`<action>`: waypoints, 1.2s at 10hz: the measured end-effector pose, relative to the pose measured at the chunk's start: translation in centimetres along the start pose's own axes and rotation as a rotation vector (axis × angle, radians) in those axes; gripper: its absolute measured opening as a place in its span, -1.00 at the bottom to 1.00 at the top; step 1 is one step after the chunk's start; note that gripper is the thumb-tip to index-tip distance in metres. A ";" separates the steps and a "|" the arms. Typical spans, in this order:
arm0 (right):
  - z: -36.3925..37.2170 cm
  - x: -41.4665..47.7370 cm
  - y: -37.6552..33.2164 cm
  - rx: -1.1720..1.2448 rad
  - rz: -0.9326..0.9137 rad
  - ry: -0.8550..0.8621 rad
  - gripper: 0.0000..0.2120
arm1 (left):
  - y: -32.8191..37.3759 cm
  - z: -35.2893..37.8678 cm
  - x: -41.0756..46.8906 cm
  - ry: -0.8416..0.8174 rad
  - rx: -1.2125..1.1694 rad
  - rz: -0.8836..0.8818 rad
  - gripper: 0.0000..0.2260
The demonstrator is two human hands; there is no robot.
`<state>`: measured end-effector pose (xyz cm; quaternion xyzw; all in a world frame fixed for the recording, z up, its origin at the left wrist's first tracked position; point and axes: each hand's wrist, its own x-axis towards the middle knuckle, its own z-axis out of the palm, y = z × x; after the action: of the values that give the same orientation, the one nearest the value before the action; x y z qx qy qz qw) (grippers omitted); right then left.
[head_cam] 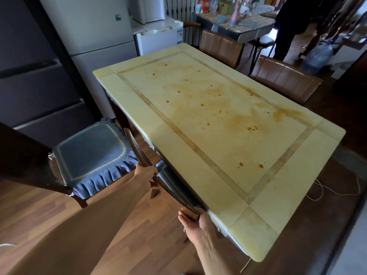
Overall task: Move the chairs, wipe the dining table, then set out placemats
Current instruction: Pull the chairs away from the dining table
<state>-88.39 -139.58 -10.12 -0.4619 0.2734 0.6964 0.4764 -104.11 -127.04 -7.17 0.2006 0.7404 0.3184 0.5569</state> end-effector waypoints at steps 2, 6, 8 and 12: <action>0.2 0.3 -0.1 0.006 -0.018 0.005 -0.79 | 0.7 0.1 0.0 -0.014 0.022 0.011 -0.62; -0.7 0.6 -0.3 -0.194 -0.047 0.080 -0.79 | 0.3 -1.5 -1.1 -0.116 0.022 -0.049 -0.64; -0.2 -0.1 -1.6 -0.567 -0.089 0.191 -0.91 | 1.5 -2.3 -3.9 -0.137 -0.003 0.033 -0.84; 13.9 -13.1 5.6 -0.775 -0.543 -0.039 -0.88 | 4.7 -19.1 -9.3 -0.190 -0.219 0.177 -0.77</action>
<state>-97.27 -135.81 7.31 -0.6473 -0.1461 0.6059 0.4387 -119.81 -134.46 5.96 0.2322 0.6247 0.4245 0.6129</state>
